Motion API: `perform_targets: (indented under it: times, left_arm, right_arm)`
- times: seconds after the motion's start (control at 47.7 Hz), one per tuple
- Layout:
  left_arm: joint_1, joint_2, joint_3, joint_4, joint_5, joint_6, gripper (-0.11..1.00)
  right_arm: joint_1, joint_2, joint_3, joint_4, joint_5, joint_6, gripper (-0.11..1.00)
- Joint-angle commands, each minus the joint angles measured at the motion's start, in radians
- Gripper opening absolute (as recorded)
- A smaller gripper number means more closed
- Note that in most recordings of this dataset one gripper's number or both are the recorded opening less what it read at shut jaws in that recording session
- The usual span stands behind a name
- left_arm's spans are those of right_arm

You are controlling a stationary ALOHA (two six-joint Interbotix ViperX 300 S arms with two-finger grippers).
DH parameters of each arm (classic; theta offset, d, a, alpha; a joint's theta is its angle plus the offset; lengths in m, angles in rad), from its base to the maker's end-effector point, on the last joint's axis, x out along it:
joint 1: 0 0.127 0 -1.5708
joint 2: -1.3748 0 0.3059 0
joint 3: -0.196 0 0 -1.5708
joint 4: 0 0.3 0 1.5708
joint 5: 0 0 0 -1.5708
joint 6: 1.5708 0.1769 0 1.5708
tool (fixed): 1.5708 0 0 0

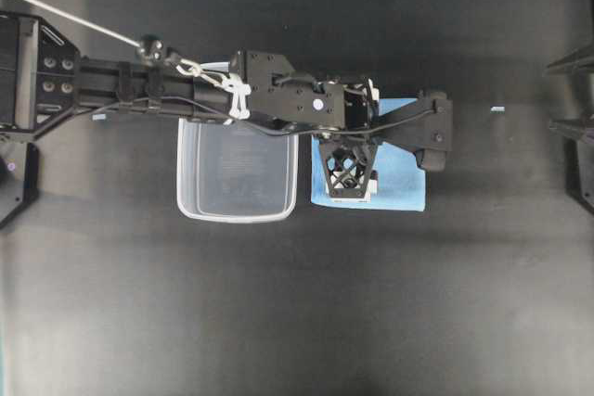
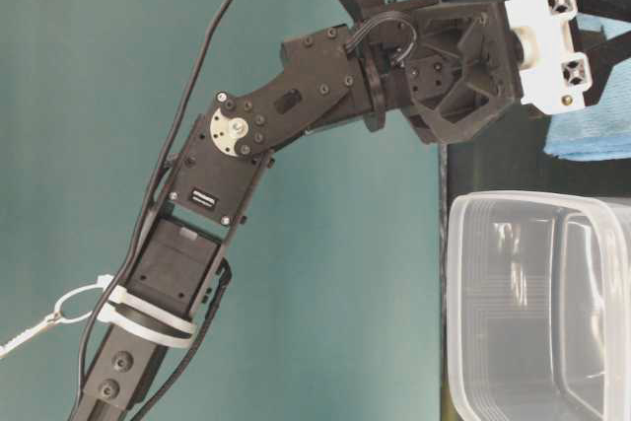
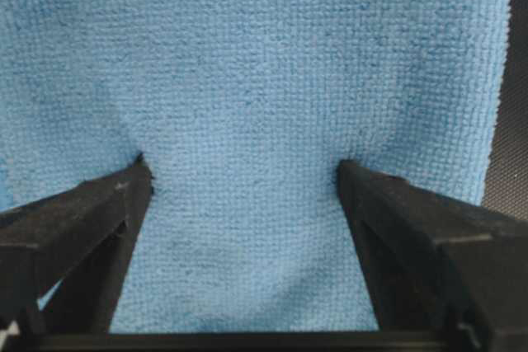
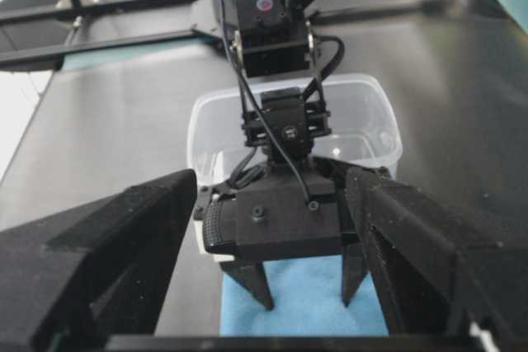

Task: Place the blue towel into the container with the left arm.
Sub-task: 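Lower the left gripper onto the towel and close on its center, then lift the pinched blue towel up off the table with the left gripper, then carry the towel left and lower it into the clear container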

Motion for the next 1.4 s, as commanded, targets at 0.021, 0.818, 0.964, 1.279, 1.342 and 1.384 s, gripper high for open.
perform_targets:
  times: [0.021, 0.818, 0.964, 1.279, 1.342, 1.384]
  left_arm:
    - [0.002, 0.0, 0.003, 0.003, -0.002, -0.005, 0.81]
    - [-0.023, -0.416, 0.023, 0.003, 0.166, 0.011, 0.06]
    - [-0.014, -0.555, 0.14, 0.003, 0.256, 0.008, 0.05]
    - [-0.011, -0.773, 0.477, 0.003, 0.147, -0.005, 0.05]
    - [-0.005, -0.795, 0.522, 0.003, 0.106, -0.002, 0.06]
    - [0.0, -0.805, 0.549, 0.003, 0.084, 0.003, 0.05]
  right_arm:
    - [-0.003, 0.008, -0.008, 0.002, -0.011, 0.003, 0.71]
    - [-0.003, 0.005, -0.011, 0.002, -0.018, 0.008, 0.71]
    - [-0.003, 0.003, -0.011, 0.002, -0.021, 0.006, 0.71]
    - [-0.002, 0.006, -0.008, 0.002, -0.044, 0.009, 0.71]
    - [-0.003, 0.006, -0.006, 0.002, -0.049, 0.009, 0.71]
    - [-0.003, 0.006, -0.008, 0.002, -0.052, 0.009, 0.71]
